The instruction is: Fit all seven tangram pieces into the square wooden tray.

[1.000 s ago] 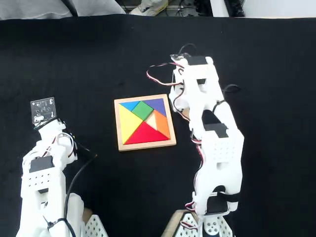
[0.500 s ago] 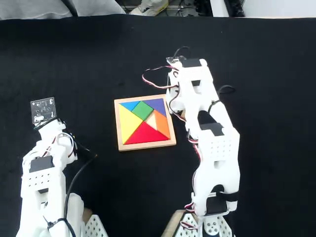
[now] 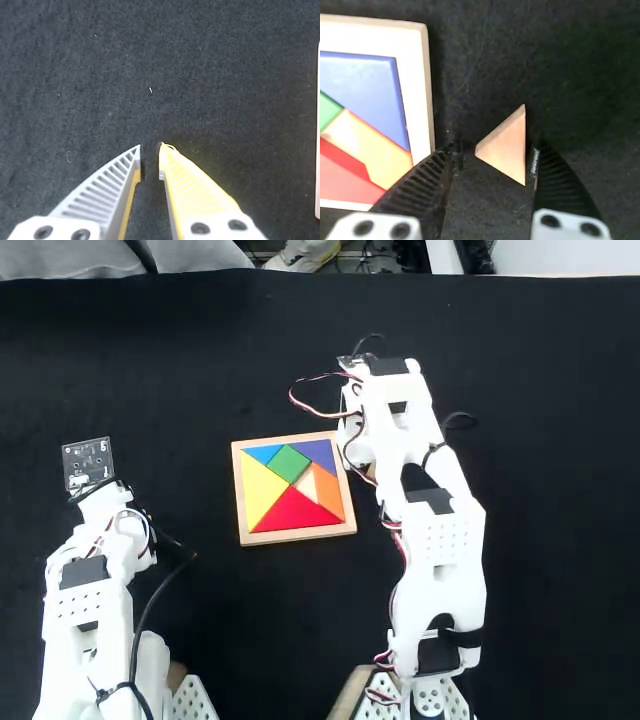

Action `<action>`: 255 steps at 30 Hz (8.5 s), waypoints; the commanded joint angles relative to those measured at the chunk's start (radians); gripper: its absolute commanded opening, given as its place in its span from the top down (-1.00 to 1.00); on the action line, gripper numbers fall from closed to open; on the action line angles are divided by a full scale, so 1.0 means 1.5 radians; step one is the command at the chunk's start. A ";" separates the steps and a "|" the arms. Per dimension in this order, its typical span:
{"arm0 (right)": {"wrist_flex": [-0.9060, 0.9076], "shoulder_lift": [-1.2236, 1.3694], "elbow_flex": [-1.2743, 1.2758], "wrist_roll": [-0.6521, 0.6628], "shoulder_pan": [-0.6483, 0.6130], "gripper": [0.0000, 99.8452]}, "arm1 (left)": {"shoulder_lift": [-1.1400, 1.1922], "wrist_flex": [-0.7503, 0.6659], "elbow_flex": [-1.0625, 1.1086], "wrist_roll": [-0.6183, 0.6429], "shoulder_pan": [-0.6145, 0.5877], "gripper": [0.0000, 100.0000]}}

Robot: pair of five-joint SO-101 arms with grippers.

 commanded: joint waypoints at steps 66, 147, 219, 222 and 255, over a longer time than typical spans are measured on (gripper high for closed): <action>-0.017 -0.055 -0.042 -0.260 -0.193 0.74 | -0.009 -0.011 -0.004 -0.003 0.009 0.85; -0.071 -0.157 0.099 -0.047 -0.018 0.98 | -0.009 -0.012 -0.004 -0.003 0.009 0.85; -0.208 -1.748 0.700 -0.043 0.098 0.69 | -0.621 0.371 -0.418 -0.072 0.170 0.86; -0.202 -1.747 0.703 -0.045 0.098 0.69 | -0.574 0.392 -0.406 -0.071 0.162 0.86; -0.702 -1.746 1.362 -0.047 0.095 0.69 | -0.557 -0.164 0.211 -0.006 0.142 0.86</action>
